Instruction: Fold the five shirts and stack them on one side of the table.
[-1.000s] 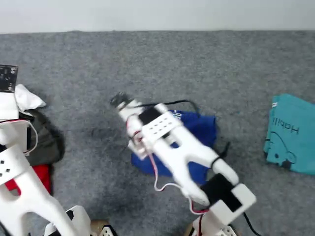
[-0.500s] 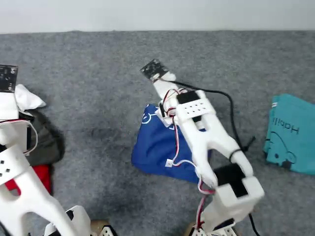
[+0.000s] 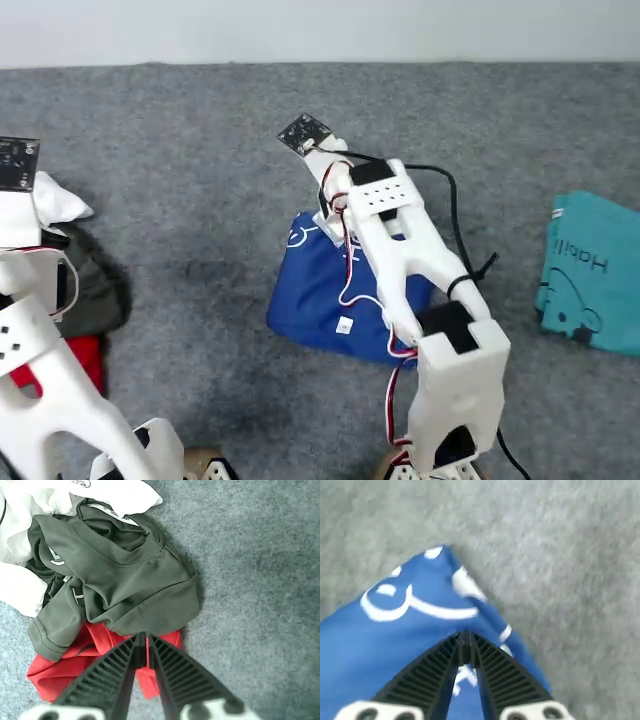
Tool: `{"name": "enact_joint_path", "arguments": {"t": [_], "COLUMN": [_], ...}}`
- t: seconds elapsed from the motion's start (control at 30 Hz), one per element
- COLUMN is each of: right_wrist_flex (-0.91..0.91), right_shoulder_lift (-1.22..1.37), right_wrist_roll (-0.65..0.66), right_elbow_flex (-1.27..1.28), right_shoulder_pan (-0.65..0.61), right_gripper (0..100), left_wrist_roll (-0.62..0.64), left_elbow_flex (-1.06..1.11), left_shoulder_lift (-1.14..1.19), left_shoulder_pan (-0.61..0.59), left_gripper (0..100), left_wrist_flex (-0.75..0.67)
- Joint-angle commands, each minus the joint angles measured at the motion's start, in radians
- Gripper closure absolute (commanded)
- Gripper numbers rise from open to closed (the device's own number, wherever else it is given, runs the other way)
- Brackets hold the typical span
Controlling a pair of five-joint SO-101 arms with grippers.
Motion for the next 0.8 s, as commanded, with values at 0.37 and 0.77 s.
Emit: {"name": "enact_joint_path", "arguments": {"t": [0.37, 0.77], "right_wrist_flex": [0.119, 0.314], "right_shoulder_lift": [-0.007, -0.108], "right_wrist_roll": [0.009, -0.081], "right_elbow_flex": [-0.058, -0.158], "right_shoulder_pan": [0.248, 0.252], "right_gripper": [98.7, 98.0], "left_wrist_roll": [-0.002, -0.005], "left_elbow_flex": [-0.005, -0.004], "left_shoulder_lift": [-0.035, -0.035], "left_shoulder_pan": [-0.008, -0.008], "left_gripper": [99, 99], "left_wrist_flex": [0.009, 0.006]}}
